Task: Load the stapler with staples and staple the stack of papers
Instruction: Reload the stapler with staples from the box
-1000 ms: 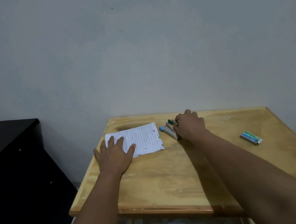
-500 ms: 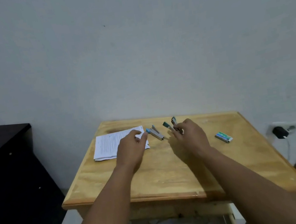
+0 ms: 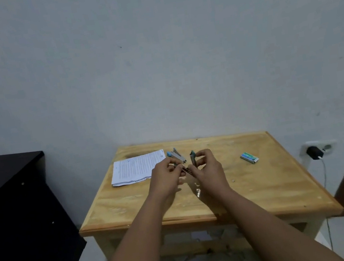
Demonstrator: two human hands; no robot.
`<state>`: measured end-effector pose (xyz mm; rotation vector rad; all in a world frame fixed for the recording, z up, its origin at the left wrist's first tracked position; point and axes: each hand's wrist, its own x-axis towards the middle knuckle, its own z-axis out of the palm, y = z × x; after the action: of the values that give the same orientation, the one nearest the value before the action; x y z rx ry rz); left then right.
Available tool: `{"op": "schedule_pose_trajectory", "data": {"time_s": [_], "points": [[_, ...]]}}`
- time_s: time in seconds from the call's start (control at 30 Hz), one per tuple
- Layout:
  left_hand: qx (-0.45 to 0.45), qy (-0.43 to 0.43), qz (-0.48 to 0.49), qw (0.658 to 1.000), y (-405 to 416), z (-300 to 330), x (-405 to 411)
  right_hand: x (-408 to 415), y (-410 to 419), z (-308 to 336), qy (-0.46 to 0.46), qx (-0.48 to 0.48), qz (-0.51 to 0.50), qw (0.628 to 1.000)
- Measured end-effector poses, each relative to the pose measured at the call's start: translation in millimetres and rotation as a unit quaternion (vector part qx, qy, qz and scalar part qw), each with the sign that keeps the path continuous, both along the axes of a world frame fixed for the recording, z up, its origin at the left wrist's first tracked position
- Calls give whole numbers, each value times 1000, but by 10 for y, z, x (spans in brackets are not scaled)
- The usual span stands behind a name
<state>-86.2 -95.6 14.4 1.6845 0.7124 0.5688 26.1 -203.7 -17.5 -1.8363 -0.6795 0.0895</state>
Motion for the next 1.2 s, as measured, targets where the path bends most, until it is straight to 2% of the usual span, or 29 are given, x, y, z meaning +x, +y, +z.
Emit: {"op": "schedule_pose_trajectory", "data": {"time_s": [0.1,0.2,0.3,0.4,0.63,0.73,0.83,0.9,1.0,1.13,1.2], "points": [[-25,-41,18,999,77,-23,-54,46,67,92,168,103,-13,980],[-100,-74,47,991,142,-100,-127,81,29,107,382,234,24,893],[-196,-92,81,973,142,-201,-129,90,9,22,472,280,45,835],[-244,-121,112,956,135,-283,-63,80,0,31,497,287,51,817],[-300,-170,145,928,105,-355,58,117,-43,13,504,281,90,812],[-326,-196,151,912,61,-329,107,130,-56,-11,484,244,117,832],[-357,-244,197,880,79,-285,154,130,-64,-26,455,204,140,856],[-348,-255,218,876,115,-236,178,113,-57,-46,420,185,134,878],[-284,-221,216,908,166,-141,202,87,-4,-98,368,165,104,909],[-77,-91,107,987,130,-78,139,56,26,-122,379,199,92,899],[21,-32,30,999,94,-87,98,44,9,-104,394,209,91,891]]}}
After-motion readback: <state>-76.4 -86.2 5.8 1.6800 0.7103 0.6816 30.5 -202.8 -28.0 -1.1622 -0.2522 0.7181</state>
